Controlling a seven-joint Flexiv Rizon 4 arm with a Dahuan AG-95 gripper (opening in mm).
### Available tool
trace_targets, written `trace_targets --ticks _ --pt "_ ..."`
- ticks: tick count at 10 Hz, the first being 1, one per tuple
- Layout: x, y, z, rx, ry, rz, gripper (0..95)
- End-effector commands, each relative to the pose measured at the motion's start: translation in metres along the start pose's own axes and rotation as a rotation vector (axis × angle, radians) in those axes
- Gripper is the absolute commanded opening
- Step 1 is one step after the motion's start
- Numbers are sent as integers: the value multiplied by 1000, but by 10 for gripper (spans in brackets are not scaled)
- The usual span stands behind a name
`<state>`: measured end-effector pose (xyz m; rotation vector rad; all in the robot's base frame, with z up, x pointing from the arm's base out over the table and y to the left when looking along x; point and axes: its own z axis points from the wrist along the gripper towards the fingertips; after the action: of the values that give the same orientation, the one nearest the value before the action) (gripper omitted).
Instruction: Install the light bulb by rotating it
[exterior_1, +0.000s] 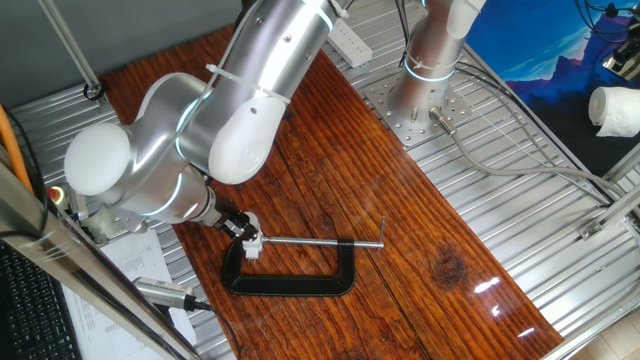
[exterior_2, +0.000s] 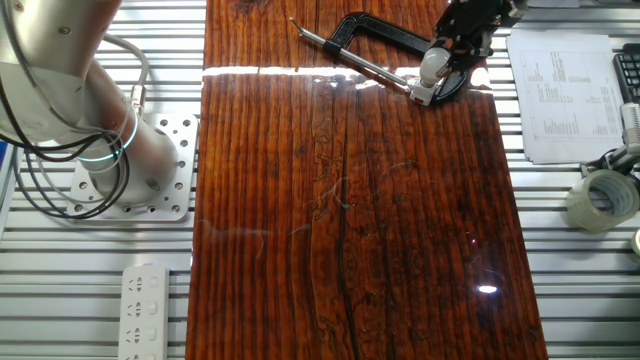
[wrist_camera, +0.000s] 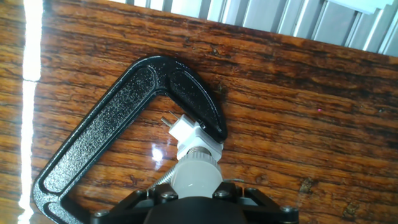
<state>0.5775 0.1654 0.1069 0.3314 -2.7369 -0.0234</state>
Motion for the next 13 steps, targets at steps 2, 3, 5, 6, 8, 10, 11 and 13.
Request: trace_targets --ticks 2,3,5,6,8,10,11,13 --pt "-2 0 0 0 -1 2 0" --pt "-2 0 1 1 -2 3 0" --pt "-2 0 1 0 -6 8 0" --pt "-2 0 1 0 -7 8 0" --pt "-3 0 2 -3 -10 9 0" --pt "-3 0 2 -6 -11 12 0" --pt "-3 0 2 -8 -13 15 0" --pt "-4 -1 3 -8 -12 19 0"
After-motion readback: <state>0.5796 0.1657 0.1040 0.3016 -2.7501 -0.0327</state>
